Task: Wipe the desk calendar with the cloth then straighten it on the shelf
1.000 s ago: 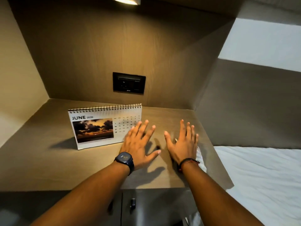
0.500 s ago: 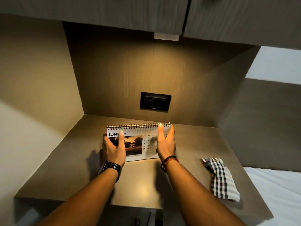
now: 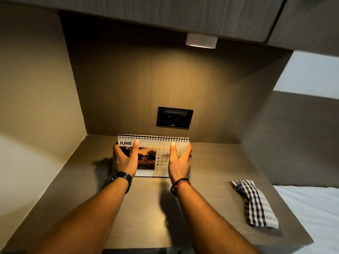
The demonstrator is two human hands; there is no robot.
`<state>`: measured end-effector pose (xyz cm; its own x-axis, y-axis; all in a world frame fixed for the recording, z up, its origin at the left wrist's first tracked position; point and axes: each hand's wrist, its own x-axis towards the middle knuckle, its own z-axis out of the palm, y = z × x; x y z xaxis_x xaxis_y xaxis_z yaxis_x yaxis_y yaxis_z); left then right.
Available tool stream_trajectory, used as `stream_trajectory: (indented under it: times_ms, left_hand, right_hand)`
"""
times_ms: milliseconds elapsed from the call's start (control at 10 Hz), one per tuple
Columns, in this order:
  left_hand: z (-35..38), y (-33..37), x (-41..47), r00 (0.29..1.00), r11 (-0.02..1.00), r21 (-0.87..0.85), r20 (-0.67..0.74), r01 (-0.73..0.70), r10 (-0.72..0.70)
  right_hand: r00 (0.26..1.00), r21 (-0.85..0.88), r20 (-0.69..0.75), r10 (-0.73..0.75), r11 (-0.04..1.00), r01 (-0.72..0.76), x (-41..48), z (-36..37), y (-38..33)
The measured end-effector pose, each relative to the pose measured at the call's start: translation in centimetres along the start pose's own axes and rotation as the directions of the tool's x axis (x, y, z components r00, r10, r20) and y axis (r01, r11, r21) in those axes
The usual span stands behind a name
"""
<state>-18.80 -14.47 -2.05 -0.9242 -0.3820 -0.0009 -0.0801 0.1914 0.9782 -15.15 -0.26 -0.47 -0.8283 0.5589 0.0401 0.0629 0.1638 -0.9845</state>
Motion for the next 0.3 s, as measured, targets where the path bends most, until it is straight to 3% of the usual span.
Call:
stream_trajectory:
  times_ms: [200, 300]
  left_hand:
    - [-2.0, -0.2, 1.3, 0.996, 0.996, 0.091, 0.093, -0.009, 0.000]
    - [-3.0, -0.2, 1.2, 0.987, 0.947, 0.279, 0.039, -0.162, 0.157]
  right_hand:
    - [1.000, -0.059, 0.028, -0.002, 0.998, 0.004, -0.2, 0.8, -0.3]
    - [0.994, -0.268, -0.015, -0.111, 0.958, 0.103, -0.8, 0.1, -1.1]
